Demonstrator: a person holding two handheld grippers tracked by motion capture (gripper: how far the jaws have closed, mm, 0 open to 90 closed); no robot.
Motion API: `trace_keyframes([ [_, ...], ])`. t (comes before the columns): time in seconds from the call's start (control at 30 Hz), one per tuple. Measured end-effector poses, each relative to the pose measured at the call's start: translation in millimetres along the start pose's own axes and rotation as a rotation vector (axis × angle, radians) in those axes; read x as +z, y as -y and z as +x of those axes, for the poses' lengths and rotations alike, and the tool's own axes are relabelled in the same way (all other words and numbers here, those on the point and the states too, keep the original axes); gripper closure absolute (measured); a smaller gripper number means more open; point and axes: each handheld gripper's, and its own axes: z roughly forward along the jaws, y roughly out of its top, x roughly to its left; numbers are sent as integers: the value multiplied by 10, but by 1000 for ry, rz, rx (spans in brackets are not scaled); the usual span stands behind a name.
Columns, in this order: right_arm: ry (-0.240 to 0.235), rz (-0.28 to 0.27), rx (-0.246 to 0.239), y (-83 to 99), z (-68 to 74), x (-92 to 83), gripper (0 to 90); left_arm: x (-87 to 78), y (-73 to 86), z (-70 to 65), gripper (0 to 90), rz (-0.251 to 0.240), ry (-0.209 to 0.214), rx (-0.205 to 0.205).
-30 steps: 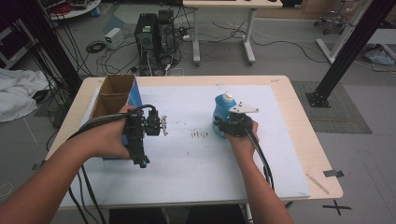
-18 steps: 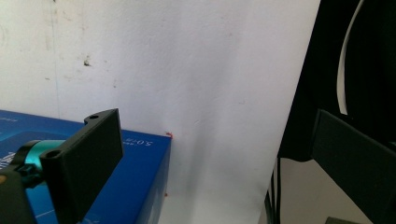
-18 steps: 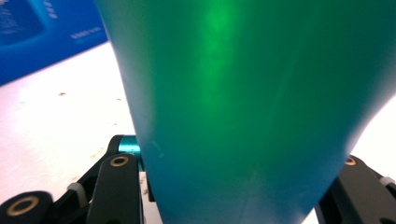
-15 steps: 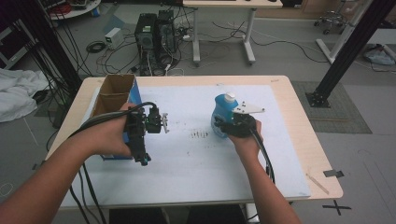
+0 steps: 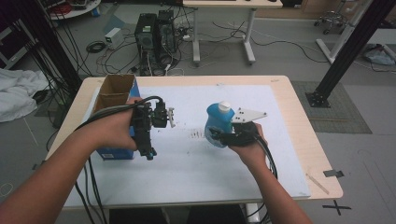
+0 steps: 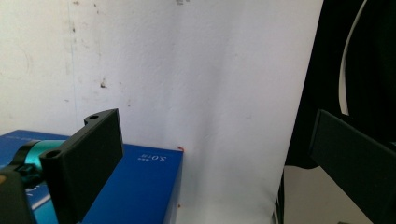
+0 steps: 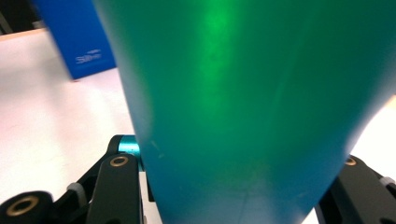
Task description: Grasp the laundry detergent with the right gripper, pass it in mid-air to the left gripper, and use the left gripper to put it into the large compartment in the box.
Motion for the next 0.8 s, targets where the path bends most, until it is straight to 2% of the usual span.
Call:
trace_keyframes([
  [0.07,-14,0,-8,-13,26,-5,462,-9,-32,10,31,-6,0,4],
  [0.1,-48,-2,-29,-35,76,-6,461,-13,-47,17,31,-10,0,10],
  [0.2,-73,2,-44,-54,127,4,461,-20,-87,21,31,-27,11,22],
  [0.23,-103,6,-64,-66,172,21,461,-22,-98,25,31,-29,18,28],
  [0.27,-103,6,-64,-66,172,21,461,-25,-106,26,31,-30,17,31],
  [0.3,-131,8,-81,-72,207,46,461,-27,-124,34,31,-43,12,36],
  [0.33,-131,8,-81,-72,207,46,461,-27,-124,34,31,-43,12,36],
  [0.37,-159,11,-95,-76,243,74,461,-29,-136,45,31,-46,13,39],
  [0.4,-159,11,-95,-76,243,74,461,-29,-136,45,30,-46,13,39],
  [0.47,-194,14,-116,-82,289,123,461,-25,-145,52,31,-50,12,38],
  [0.53,-203,15,-119,-83,303,137,462,-29,-155,60,31,-55,13,41],
  [0.6,-239,15,-129,-83,337,180,462,-31,-176,64,31,-67,14,44],
  [0.7,-251,18,-136,-84,347,192,462,-32,-185,65,31,-68,16,45],
  [0.73,-265,16,-140,-84,360,204,462,-30,-203,65,31,-69,15,50],
  [0.77,-310,17,-160,-86,401,238,462,-20,-226,62,31,-72,18,55],
  [0.8,-310,17,-160,-86,401,238,462,-20,-226,62,31,-72,18,55],
])
